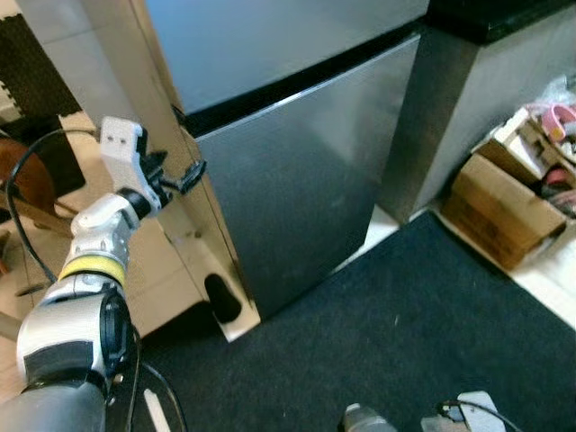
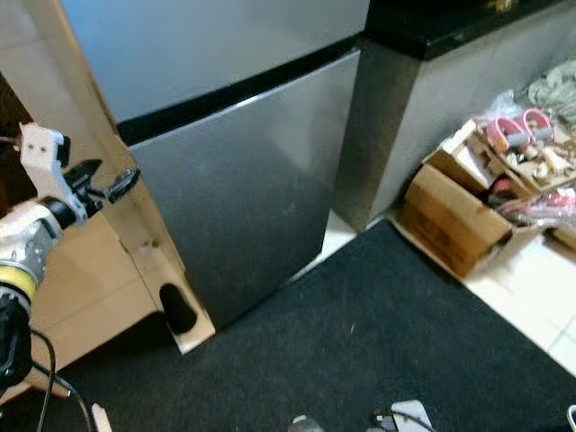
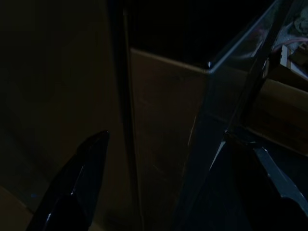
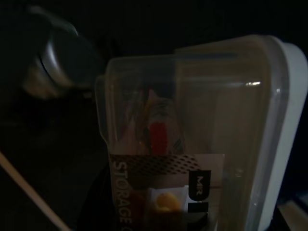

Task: Restocking fridge

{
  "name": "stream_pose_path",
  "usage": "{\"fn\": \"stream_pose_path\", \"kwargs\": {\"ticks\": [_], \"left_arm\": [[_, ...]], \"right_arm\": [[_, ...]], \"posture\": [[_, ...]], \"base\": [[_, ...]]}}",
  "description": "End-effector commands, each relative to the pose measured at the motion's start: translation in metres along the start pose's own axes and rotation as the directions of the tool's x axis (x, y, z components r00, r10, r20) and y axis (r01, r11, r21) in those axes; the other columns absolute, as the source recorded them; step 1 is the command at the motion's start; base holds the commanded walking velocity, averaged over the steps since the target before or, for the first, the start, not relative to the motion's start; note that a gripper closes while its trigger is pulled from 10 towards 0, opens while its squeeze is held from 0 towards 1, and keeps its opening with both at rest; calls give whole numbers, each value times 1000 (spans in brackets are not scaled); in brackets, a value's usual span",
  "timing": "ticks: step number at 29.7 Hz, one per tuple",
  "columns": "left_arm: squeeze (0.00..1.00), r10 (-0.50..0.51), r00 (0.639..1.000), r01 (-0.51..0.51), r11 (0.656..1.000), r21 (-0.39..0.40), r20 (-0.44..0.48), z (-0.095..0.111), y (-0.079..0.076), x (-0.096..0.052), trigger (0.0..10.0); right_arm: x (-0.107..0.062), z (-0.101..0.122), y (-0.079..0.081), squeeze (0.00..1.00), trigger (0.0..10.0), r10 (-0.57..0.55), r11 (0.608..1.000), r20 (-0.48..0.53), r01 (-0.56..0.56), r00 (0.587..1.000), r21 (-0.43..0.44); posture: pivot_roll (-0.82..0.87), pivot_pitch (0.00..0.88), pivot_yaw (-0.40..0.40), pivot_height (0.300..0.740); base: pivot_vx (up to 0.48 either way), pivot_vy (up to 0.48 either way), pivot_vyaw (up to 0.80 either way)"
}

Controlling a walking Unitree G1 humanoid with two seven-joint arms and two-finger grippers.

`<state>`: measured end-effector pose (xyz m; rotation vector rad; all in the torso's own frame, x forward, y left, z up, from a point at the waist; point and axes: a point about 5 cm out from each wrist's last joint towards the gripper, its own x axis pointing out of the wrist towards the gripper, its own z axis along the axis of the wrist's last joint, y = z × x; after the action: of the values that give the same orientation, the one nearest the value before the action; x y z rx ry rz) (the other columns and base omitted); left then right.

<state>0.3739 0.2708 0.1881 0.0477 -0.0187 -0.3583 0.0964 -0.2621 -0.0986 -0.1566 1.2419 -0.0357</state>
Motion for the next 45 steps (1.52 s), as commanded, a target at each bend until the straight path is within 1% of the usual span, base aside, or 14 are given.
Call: {"fn": "stream_pose_path", "kwargs": {"ticks": [1,3,7,9,15,16,17,19,24,28,37,41,44,45], "left_arm": [[0,-12,1000,12,1000,-5,-20,-4,-5,4,10000],[0,-12,1000,12,1000,-1,-22,-3,-6,5,10000],[0,23,1000,-23,998,58,-11,4,-11,14,10000],[0,23,1000,-23,998,58,-11,4,-11,14,10000],[0,19,1000,-20,998,53,19,12,-15,21,10000],[0,-17,997,15,999,36,81,25,-26,31,10000],[0,-17,997,15,999,36,81,25,-26,31,10000],[0,-47,992,44,998,35,119,35,-32,37,10000],[0,-69,988,63,997,50,135,40,-35,40,10000],[0,-85,981,72,995,75,174,58,-41,48,10000],[0,-76,980,56,992,115,182,71,-42,53,10000],[0,-61,981,41,993,111,183,74,-42,54,10000],[0,-78,980,61,994,95,184,74,-43,54,10000],[0,-180,966,179,984,24,183,71,-51,56,10000]], "right_arm": [[-2,-4,-4,0,10000,-9,1000,11,9,1000,24],[-2,-6,-6,0,10000,-11,1000,10,11,1000,26],[-6,-19,-16,0,10000,-33,999,-7,34,999,31],[-6,-19,-16,0,10000,-33,999,-7,34,999,31],[-8,-23,-21,0,10000,-49,998,-6,49,999,48],[-11,-28,-27,0,10000,-62,996,-2,62,998,67],[-11,-28,-27,0,10000,-62,996,-2,62,998,67],[-12,-30,-30,0,10000,-69,995,-2,69,998,70],[-13,-31,-30,0,10000,-69,995,1,69,998,70],[-13,-30,-31,0,10000,-71,995,11,70,997,72],[-14,-31,-32,0,10000,-73,994,17,71,997,80],[-14,-33,-32,0,10000,-75,994,15,73,997,83],[-14,-34,-32,0,10000,-76,993,14,74,997,87],[-14,-34,-32,0,10000,-77,993,14,76,997,89]], "posture": [[-203,191,42,740],[-203,191,42,740],[-237,229,42,740],[-237,229,42,740],[-265,242,38,740],[-285,258,41,740],[-285,258,41,740],[-289,261,43,740],[-291,266,45,740],[-294,272,45,740],[-302,276,49,740],[-303,278,50,740],[-304,278,52,740],[-303,279,54,740]], "base": [[0,0,0],[0,0,0],[0,0,0],[0,0,0],[0,0,0],[0,0,0],[0,0,0],[0,0,0],[0,0,0],[0,0,0],[0,0,0],[0,0,0],[0,0,0],[0,0,0]]}}
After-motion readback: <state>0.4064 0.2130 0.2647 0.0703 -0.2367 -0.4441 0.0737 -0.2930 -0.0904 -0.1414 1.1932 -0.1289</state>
